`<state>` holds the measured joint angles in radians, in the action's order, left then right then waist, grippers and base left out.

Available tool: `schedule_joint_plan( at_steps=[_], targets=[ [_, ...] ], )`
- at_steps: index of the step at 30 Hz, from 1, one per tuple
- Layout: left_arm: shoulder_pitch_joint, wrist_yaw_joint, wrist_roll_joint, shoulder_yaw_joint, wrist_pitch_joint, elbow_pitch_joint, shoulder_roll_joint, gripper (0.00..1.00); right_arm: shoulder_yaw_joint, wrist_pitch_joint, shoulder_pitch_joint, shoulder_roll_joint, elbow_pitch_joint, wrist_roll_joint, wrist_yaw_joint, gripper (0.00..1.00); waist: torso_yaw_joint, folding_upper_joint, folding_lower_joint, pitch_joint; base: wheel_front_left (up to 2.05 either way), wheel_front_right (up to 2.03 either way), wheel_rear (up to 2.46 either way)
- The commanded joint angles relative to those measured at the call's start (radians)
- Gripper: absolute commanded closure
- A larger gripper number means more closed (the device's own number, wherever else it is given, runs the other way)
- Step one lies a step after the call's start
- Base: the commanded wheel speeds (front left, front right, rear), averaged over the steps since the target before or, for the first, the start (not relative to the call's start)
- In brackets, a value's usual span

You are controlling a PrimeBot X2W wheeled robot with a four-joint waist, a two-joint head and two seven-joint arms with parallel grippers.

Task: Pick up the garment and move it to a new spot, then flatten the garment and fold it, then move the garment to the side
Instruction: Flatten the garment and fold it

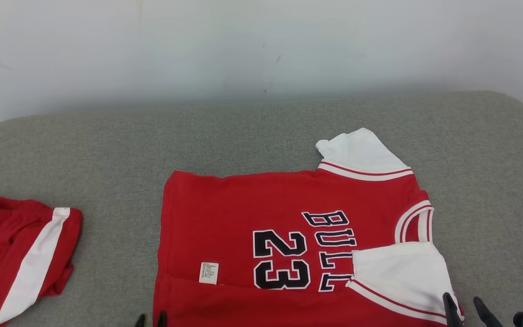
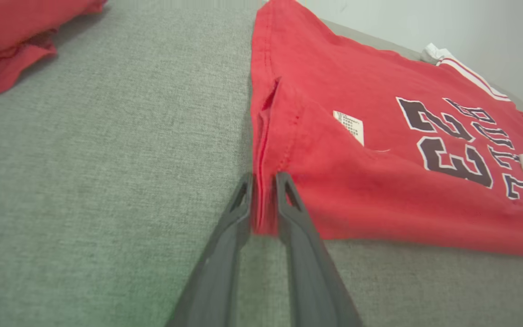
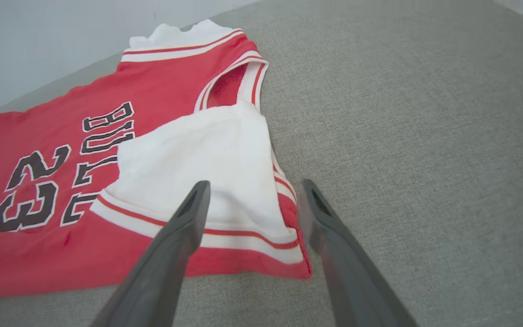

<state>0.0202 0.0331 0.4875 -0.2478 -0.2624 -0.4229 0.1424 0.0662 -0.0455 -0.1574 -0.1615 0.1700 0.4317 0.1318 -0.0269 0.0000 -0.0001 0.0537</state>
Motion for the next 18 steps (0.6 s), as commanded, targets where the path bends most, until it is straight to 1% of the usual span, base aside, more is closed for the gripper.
schedule_joint_plan(
  at_steps=[1, 5, 10, 16, 18],
  targets=[
    [0.002, -0.005, -0.006, 0.013, -0.002, 0.014, 0.001, 0.0, 0.005, 0.012, 0.014, 0.003, -0.012, -0.009, -0.002, 0.0, 0.0, 0.0, 0.0001, -0.004, 0.0, 0.0, 0.0],
    [0.008, -0.008, -0.039, 0.064, -0.003, 0.096, -0.005, 0.0, -0.002, 0.059, 0.041, 0.009, -0.05, -0.03, -0.002, 0.0, 0.003, 0.0, 0.0001, -0.016, 0.0, 0.0, 0.0],
    [0.007, -0.001, -0.111, 0.133, -0.003, 0.204, -0.009, 0.0, -0.044, 0.137, 0.083, 0.015, -0.086, -0.051, -0.002, 0.0, 0.011, 0.0, 0.0001, -0.03, 0.0, 0.0, 0.0],
    [-0.019, 0.001, -0.193, 0.187, -0.003, 0.293, -0.015, 0.0, -0.103, 0.231, 0.13, 0.017, -0.088, -0.083, -0.002, 0.0, 0.019, 0.0, 0.0001, -0.038, 0.0, 0.0, 0.0],
    [-0.024, 0.012, -0.213, 0.2, -0.003, 0.306, -0.019, 0.0, -0.118, 0.252, 0.141, 0.017, -0.08, -0.092, -0.002, 0.0, 0.019, 0.0, 0.0001, -0.04, 0.0, 0.0, 0.0]
  ],
)
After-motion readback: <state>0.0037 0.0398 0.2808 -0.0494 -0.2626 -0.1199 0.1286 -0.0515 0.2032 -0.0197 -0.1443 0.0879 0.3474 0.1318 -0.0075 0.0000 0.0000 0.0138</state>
